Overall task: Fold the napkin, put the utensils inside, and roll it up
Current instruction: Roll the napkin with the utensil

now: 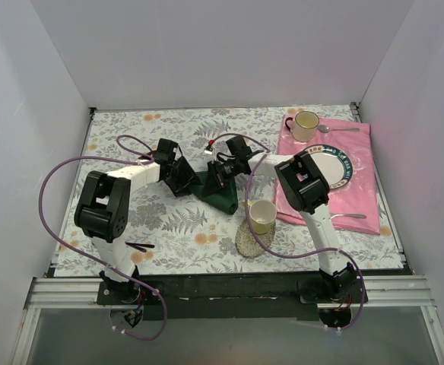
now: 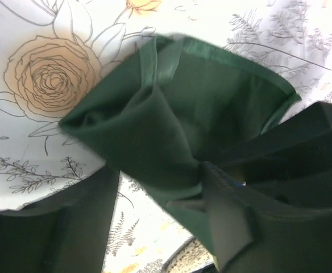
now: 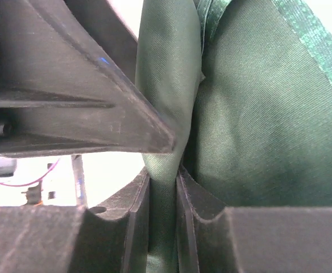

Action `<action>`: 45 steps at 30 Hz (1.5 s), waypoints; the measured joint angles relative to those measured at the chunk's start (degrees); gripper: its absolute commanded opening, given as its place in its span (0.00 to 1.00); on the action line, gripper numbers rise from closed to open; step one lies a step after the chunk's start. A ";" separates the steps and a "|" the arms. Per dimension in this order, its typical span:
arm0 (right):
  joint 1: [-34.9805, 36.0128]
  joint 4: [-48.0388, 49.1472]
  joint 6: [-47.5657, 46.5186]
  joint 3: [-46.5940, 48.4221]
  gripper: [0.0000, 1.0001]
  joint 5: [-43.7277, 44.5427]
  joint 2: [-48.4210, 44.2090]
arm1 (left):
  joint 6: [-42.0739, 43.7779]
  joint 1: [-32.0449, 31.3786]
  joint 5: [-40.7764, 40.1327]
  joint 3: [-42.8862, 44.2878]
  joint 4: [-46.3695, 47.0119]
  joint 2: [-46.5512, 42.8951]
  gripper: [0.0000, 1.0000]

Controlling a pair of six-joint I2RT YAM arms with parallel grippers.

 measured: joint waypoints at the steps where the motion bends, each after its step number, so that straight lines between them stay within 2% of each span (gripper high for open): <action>1: 0.09 0.52 1.20 0.00 0.32 -1.40 0.42 | -0.07 -0.07 -0.04 0.00 0.13 0.66 0.47; 3: 0.28 0.66 2.51 0.00 0.36 -2.23 0.61 | -0.09 -0.07 -0.02 0.20 0.28 1.27 0.39; 4: 0.37 0.42 2.51 0.00 0.44 -2.34 0.61 | 0.02 -0.04 -0.17 0.24 0.26 1.40 0.38; 6: 0.44 -1.22 2.05 0.46 0.52 -2.14 0.59 | 0.28 -0.09 -0.66 0.26 0.33 1.62 0.37; 7: 0.52 -2.86 1.40 1.16 0.60 -1.68 0.35 | 0.48 -0.09 -0.79 0.26 0.31 1.64 0.37; 9: 1.05 -7.28 -0.76 2.32 0.69 1.60 -1.14 | 0.61 -0.11 -0.98 0.26 0.33 1.64 0.37; 15: 6.32 -16.52 -8.50 2.40 0.85 27.21 -9.90 | 0.61 -0.11 -1.03 0.22 0.33 1.57 0.36; 20: 14.27 -19.61 -12.57 0.68 0.86 49.00 -15.10 | 0.59 -0.11 -1.03 0.22 0.26 1.53 0.36; 23: 18.71 -20.22 -14.45 0.66 0.82 58.99 -15.26 | 0.55 -0.11 -0.98 0.22 0.17 1.53 0.36; 26: 21.16 -20.44 -14.99 0.66 0.70 66.86 -14.56 | 0.26 0.20 -0.50 0.11 -0.17 1.49 0.38; 27: 21.16 -20.39 -15.39 0.66 0.60 68.35 -14.23 | 0.20 0.24 -0.52 0.09 -0.20 1.46 0.40; 29: 21.05 -20.33 -15.82 0.61 0.52 70.55 -13.51 | -0.02 0.20 -0.50 0.09 -0.13 1.40 0.44; 30: 20.87 -20.06 -15.91 0.42 0.46 71.23 -13.14 | 0.00 0.17 -0.52 0.09 -0.11 1.33 0.47; 34: 19.78 -15.65 -16.61 -2.60 0.41 70.31 -13.86 | -0.44 0.15 -0.70 0.09 0.15 0.68 0.71; 35: 19.37 -14.23 -16.96 -3.72 0.40 68.70 -14.36 | -0.44 0.09 -0.96 0.09 -0.15 0.28 0.73; 38: 17.31 -10.93 -17.88 -6.71 0.38 61.46 -15.39 | -0.17 0.04 -2.38 -0.11 -0.66 -0.87 0.78; 41: 13.31 -8.33 -18.62 -8.24 0.35 48.81 -15.74 | -0.26 0.15 -3.67 -0.26 -1.22 -1.75 0.79; 45: 6.95 -7.17 -15.45 -5.60 0.34 29.86 -11.82 | -0.20 0.15 -3.72 -0.26 -1.49 -2.97 0.79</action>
